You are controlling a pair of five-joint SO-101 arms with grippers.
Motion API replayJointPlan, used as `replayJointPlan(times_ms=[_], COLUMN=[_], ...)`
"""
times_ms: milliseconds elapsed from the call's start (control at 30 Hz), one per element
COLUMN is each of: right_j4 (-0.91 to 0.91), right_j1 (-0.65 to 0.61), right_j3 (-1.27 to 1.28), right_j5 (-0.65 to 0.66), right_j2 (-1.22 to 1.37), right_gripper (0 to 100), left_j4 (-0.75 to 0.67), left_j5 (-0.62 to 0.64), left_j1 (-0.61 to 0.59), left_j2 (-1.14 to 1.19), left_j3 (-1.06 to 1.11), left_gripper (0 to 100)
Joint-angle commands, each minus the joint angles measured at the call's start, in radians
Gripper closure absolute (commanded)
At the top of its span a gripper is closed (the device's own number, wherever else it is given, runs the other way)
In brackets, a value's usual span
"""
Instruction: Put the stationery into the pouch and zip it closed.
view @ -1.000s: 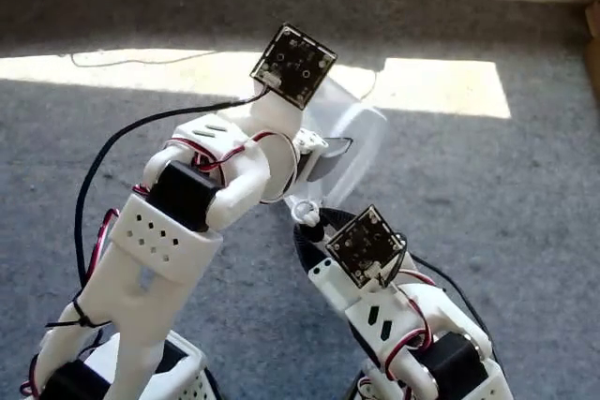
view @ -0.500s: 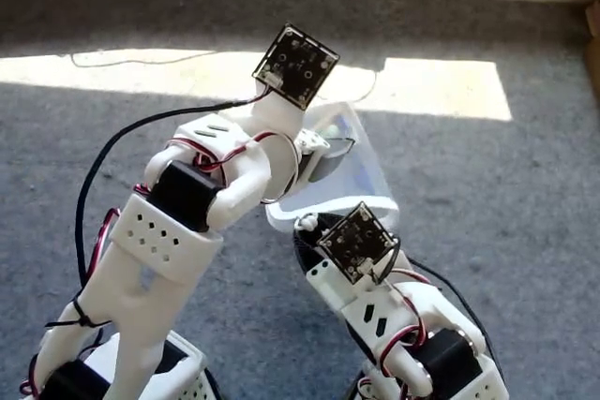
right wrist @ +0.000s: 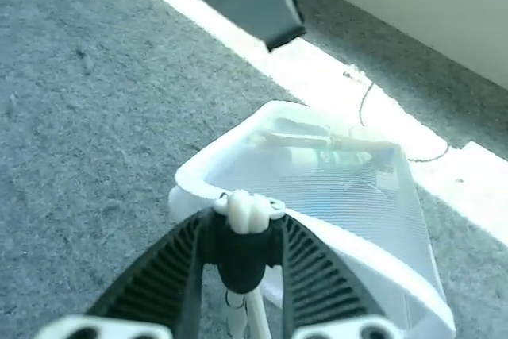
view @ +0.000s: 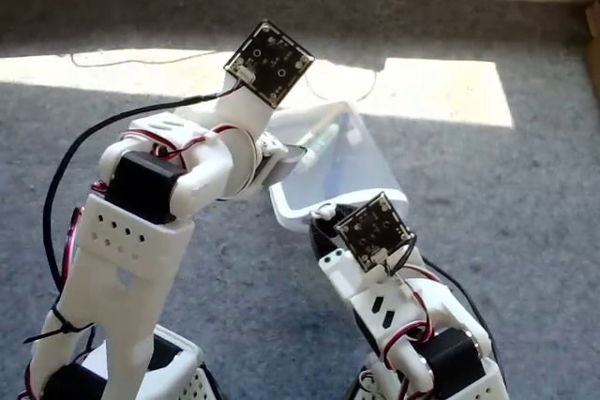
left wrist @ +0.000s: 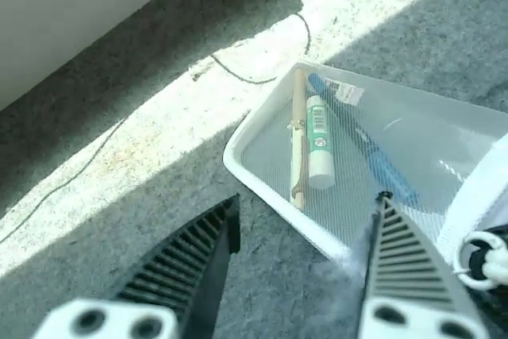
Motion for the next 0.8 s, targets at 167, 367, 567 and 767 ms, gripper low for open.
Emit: replayJointPlan(times_ms=[167, 367, 567, 767], right_j4=[-0.044, -0.045, -0.104, -0.105], right_j1=[0.076, 0.076, 0.076, 0.076], right_j3=[-0.024, -0.024, -0.016, -0.022], right_j5=[-0.04, -0.04, -0.041, -0.041], right_j2=[-0.013, -0.013, -0.013, -0.013], right_gripper=[99.1, 99.1, 99.1, 99.1], left_j4=[0.124, 0.178, 0.176, 0.014], left_j5=[-0.126, -0.167, -0.195, -0.232], left_j1=[-0.018, -0.015, 0.061, 0.088], left_j2=[-0.022, -0.025, -0.193, -0.443], left_j3=[-0.047, -0.045, 0.081, 0.4], left_gripper=[74, 74, 74, 74])
